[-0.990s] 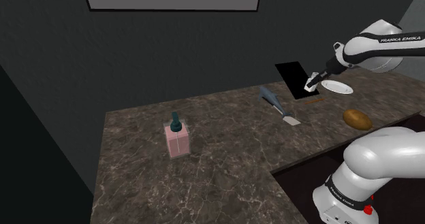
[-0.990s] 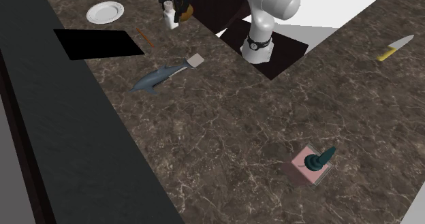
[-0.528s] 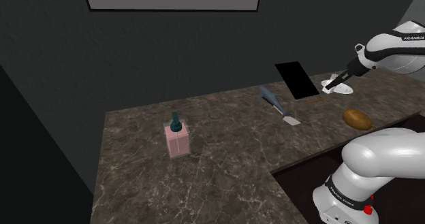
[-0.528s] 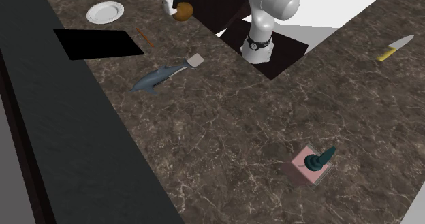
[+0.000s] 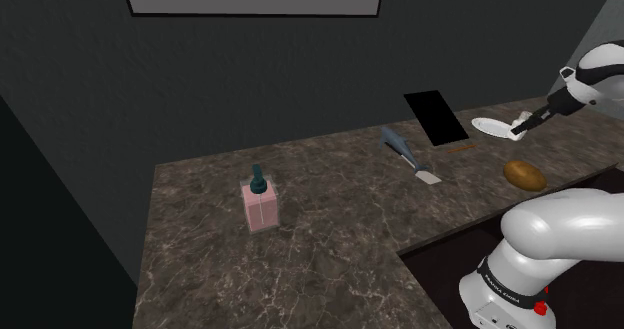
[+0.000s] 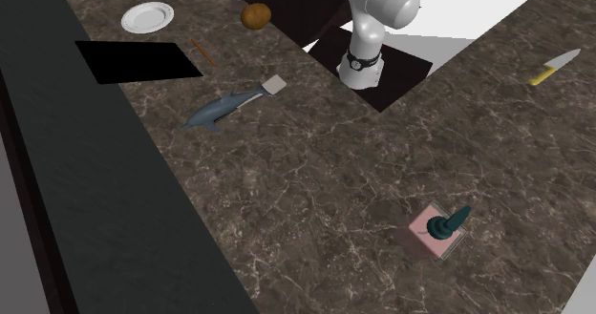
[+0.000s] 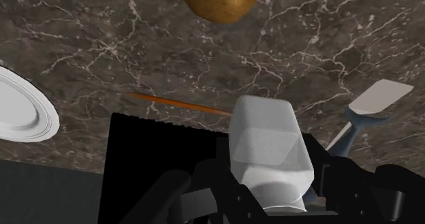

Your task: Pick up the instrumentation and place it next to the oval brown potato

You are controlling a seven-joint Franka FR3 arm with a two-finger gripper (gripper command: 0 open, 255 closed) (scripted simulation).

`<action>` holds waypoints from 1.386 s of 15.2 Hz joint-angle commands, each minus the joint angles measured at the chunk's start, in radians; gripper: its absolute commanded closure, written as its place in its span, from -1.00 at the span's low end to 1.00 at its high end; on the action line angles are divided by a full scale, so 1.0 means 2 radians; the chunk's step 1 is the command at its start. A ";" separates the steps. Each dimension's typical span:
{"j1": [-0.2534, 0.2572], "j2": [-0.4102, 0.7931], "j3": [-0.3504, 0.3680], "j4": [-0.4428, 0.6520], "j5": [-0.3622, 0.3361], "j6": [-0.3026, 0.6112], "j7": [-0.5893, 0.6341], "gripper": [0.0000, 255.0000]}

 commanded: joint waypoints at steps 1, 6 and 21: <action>0.010 0.014 -0.034 0.026 -0.001 -0.008 -0.029 1.00; 0.038 0.040 -0.108 0.093 0.000 -0.038 -0.088 1.00; 0.129 0.069 -0.264 0.153 -0.003 -0.025 -0.170 1.00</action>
